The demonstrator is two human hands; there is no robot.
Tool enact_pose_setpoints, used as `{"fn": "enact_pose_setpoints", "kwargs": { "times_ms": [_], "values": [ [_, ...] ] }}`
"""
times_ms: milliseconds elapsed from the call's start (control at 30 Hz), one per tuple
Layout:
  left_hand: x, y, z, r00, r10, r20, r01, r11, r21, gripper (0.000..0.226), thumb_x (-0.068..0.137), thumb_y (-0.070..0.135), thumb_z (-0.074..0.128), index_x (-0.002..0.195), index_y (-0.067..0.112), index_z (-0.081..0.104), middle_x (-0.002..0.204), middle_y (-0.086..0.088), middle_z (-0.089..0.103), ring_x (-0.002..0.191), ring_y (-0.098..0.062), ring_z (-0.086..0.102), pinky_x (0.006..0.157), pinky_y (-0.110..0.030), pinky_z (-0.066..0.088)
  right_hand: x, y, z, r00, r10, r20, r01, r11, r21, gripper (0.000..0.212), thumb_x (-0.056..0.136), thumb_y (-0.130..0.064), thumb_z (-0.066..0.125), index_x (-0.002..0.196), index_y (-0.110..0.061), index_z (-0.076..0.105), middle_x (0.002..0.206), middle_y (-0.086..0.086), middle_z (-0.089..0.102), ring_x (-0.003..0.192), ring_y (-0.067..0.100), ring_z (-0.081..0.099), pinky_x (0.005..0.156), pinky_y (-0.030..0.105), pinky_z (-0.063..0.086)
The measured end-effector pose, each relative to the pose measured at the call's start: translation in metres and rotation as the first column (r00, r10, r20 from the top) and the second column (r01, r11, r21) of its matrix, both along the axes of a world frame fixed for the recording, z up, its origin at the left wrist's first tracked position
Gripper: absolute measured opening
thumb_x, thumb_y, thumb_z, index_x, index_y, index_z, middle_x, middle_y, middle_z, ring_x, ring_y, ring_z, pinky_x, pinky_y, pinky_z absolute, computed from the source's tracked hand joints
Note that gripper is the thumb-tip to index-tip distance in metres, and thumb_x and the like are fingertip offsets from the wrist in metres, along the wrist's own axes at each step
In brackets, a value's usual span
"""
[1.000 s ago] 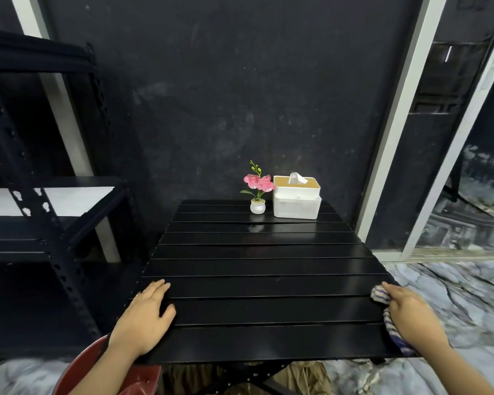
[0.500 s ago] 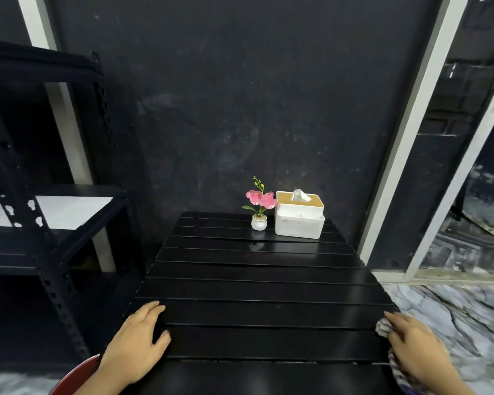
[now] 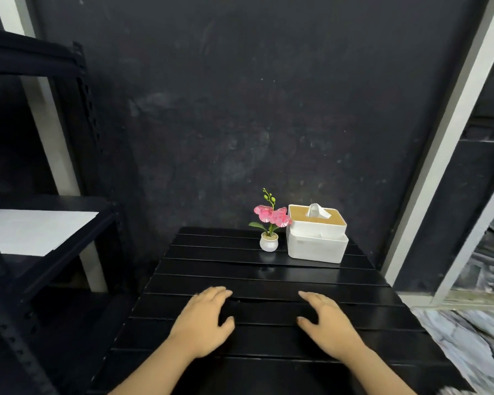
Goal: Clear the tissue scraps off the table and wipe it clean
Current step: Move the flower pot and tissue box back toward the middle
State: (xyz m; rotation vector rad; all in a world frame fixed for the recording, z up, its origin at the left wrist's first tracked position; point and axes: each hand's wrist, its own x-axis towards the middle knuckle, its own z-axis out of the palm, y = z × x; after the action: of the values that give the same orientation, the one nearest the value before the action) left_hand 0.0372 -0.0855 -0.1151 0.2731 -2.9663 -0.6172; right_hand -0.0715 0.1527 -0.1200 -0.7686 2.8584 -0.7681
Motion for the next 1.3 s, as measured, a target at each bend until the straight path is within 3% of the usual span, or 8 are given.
{"fn": "enact_pose_setpoints", "kwargs": {
  "times_ms": [167, 367, 733, 933, 1067, 1300],
  "values": [
    [-0.042, 0.007, -0.016, 1.0, -0.001, 0.019, 0.002, 1.0, -0.011, 0.062, 0.09, 0.045, 0.043, 0.145, 0.027, 0.024, 0.156, 0.008, 0.02, 0.145, -0.011, 0.012, 0.12, -0.035, 0.008, -0.024, -0.036, -0.011, 0.997, 0.065, -0.035, -0.064, 0.997, 0.038, 0.065, 0.085, -0.045, 0.052, 0.142, -0.026, 0.027, 0.15, -0.004, 0.032, 0.14, 0.013, 0.024, 0.116, 0.029, 0.02],
    [-0.053, 0.008, -0.04, 1.0, 0.013, -0.002, -0.013, 0.999, -0.043, 0.061, 0.09, 0.049, 0.038, 0.145, 0.028, 0.023, 0.156, 0.01, 0.018, 0.145, -0.008, 0.006, 0.119, -0.032, 0.002, -0.031, -0.049, -0.029, 0.995, 0.045, -0.089, -0.039, 0.996, 0.075, 0.065, 0.085, -0.055, 0.044, 0.141, -0.025, 0.029, 0.153, -0.006, 0.026, 0.143, 0.013, 0.017, 0.117, 0.031, 0.014],
    [-0.054, 0.009, -0.042, 1.0, 0.022, -0.013, -0.022, 0.999, -0.03, 0.061, 0.088, 0.048, 0.042, 0.144, 0.029, 0.027, 0.154, 0.012, 0.021, 0.143, -0.008, 0.013, 0.119, -0.03, 0.006, -0.03, -0.048, -0.036, 0.995, 0.014, -0.103, -0.013, 1.0, 0.018, 0.065, 0.083, -0.056, 0.044, 0.14, -0.027, 0.031, 0.152, -0.009, 0.027, 0.142, 0.01, 0.017, 0.117, 0.03, 0.013],
    [-0.094, 0.016, -0.023, 0.995, 0.092, -0.031, -0.087, 0.988, 0.126, 0.049, 0.086, 0.042, 0.046, 0.133, 0.027, 0.044, 0.139, 0.011, 0.04, 0.127, -0.012, 0.037, 0.105, -0.03, 0.034, -0.03, -0.048, -0.038, 0.995, -0.003, -0.103, 0.003, 1.0, -0.001, 0.065, 0.083, -0.057, 0.043, 0.14, -0.029, 0.031, 0.152, -0.011, 0.027, 0.142, 0.009, 0.014, 0.117, 0.03, 0.012],
    [-0.151, 0.03, -0.019, 0.977, 0.191, -0.095, -0.153, 0.938, 0.31, 0.057, 0.086, 0.036, 0.053, 0.138, 0.02, 0.037, 0.144, 0.002, 0.038, 0.131, -0.018, 0.037, 0.104, -0.035, 0.036, -0.029, -0.048, -0.038, 0.994, -0.012, -0.105, 0.012, 1.0, 0.0, 0.064, 0.083, -0.056, 0.042, 0.14, -0.028, 0.031, 0.152, -0.011, 0.027, 0.143, 0.009, 0.014, 0.118, 0.031, 0.011],
    [-0.227, 0.041, -0.029, 0.891, 0.424, -0.164, -0.267, 0.781, 0.564, 0.064, 0.079, 0.026, 0.068, 0.134, 0.01, 0.039, 0.139, -0.011, 0.041, 0.125, -0.028, 0.043, 0.086, -0.03, 0.036, -0.032, -0.049, -0.041, 0.995, -0.02, -0.097, 0.019, 1.0, -0.006, 0.061, 0.084, -0.054, 0.04, 0.139, -0.029, 0.031, 0.153, -0.01, 0.026, 0.143, 0.009, 0.013, 0.119, 0.03, 0.008]
  ]
}}
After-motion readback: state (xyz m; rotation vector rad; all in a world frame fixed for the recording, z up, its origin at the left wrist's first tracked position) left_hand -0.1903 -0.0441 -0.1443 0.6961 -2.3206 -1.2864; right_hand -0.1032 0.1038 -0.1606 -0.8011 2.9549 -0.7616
